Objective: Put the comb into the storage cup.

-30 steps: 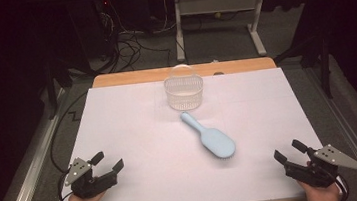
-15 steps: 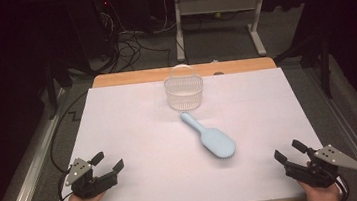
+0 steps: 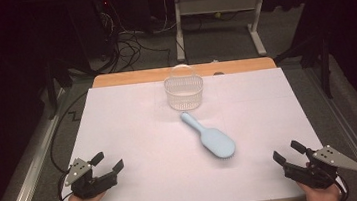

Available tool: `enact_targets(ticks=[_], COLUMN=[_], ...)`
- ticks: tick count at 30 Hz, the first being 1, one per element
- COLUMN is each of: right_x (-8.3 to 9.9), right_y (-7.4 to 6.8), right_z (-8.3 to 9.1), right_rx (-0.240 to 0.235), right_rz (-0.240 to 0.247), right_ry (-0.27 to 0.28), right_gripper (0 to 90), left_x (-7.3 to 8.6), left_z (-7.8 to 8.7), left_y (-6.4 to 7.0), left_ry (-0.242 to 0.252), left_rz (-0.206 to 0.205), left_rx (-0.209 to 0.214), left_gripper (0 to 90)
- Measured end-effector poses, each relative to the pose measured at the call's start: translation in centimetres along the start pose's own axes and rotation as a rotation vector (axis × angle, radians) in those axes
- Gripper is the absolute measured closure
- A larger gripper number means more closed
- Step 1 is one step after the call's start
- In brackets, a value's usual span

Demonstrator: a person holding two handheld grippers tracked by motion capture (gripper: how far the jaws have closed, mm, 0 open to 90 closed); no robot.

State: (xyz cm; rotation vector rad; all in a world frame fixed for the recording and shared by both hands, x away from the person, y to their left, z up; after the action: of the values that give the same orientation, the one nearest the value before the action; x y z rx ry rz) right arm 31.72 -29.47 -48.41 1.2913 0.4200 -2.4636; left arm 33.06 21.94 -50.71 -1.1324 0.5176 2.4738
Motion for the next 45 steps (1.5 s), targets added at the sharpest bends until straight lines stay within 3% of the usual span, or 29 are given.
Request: enact_targets(ticks=[7, 20, 31, 45], right_x=[-0.7, -1.8, -2.8, -3.7], right_y=[0.1, -1.0, -2.7, -3.6], right_z=[0.2, 0.0, -1.2, -2.6], right_rx=[0.007, -0.011, -0.038, -0.071], right_rz=[-0.018, 0.023, 0.064, 0.053], right_ry=[0.025, 0.048, 0.045, 0.047], right_gripper=[20.7, 24.4, 26.1, 27.5], left_x=[0.0, 0.0, 0.0, 0.0], left_z=[0.0, 0.0, 0.0, 0.0], left_y=[0.0, -0.1, 0.0, 0.1], left_ry=[0.003, 0.006, -0.002, 0.000], left_rz=[0.004, 0.007, 0.000, -0.003], left_rx=[0.002, 0.000, -0.006, -0.005], left_gripper=[18.7, 18.7, 18.7, 18.7])
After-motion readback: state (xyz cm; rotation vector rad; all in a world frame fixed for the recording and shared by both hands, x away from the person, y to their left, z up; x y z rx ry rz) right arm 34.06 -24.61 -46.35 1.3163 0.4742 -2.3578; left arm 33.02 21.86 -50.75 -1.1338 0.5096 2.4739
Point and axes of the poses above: each handheld gripper's, and its own axes: z roughly backward along the jaws, x roughly out of its underside, y roughly to its right, the point moved 9 cm from there along -z, roughly forward along the jaws, and after that the axes turned 14 degrees about -y, right-handed, at the moved point
